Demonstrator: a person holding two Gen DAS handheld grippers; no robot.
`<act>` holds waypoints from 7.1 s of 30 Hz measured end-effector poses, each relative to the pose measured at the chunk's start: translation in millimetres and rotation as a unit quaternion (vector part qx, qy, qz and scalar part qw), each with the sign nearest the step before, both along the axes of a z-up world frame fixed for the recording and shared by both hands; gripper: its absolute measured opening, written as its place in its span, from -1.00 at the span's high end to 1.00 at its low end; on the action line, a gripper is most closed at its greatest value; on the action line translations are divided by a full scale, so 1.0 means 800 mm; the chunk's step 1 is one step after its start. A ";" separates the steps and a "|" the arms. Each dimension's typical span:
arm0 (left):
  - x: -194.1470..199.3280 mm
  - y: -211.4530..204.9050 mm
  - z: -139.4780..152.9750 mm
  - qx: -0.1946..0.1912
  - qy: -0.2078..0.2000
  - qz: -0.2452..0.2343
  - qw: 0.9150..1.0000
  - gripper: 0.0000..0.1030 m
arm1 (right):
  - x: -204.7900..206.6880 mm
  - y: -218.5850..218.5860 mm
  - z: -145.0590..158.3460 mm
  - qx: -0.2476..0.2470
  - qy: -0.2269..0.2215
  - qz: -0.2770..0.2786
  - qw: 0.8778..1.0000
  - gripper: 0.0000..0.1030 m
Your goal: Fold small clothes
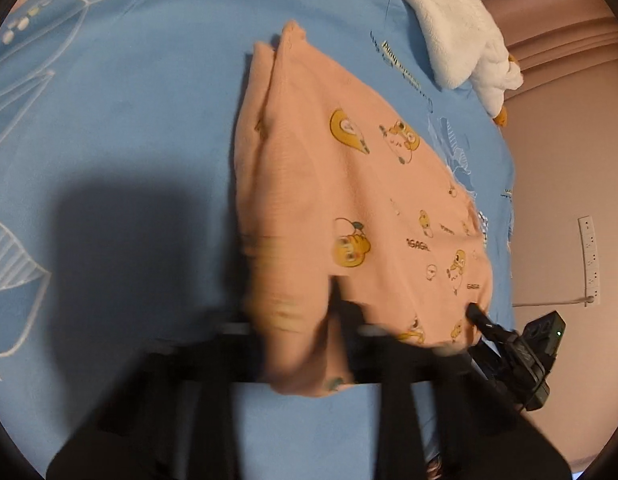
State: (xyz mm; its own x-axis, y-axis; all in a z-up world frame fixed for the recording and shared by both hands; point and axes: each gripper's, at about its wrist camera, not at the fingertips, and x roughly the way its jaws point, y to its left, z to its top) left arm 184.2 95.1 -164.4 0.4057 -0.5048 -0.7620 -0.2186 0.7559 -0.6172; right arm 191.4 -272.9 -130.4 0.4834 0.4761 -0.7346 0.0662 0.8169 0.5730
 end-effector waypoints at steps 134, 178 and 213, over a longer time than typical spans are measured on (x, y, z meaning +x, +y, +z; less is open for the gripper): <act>-0.200 0.003 0.064 0.115 -0.047 0.029 0.992 -0.19 | -0.152 0.229 0.057 -0.309 -0.188 0.220 0.906 0.66; -0.080 -0.105 0.060 0.085 -0.063 -0.093 0.990 0.78 | -0.199 0.089 0.049 -0.194 -0.056 0.099 0.974 -0.24; -0.131 -0.024 0.048 0.109 -0.078 -0.059 0.989 -0.58 | -0.148 0.128 0.041 -0.109 -0.046 0.147 0.982 -0.44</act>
State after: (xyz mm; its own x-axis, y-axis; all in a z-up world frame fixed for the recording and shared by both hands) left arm 79.1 76.3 -126.0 0.4755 -0.3869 -0.7901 -0.0358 0.8888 -0.4568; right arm 72.8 -170.7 -97.5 0.4172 0.4420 -0.7941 -0.2353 0.8965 0.3753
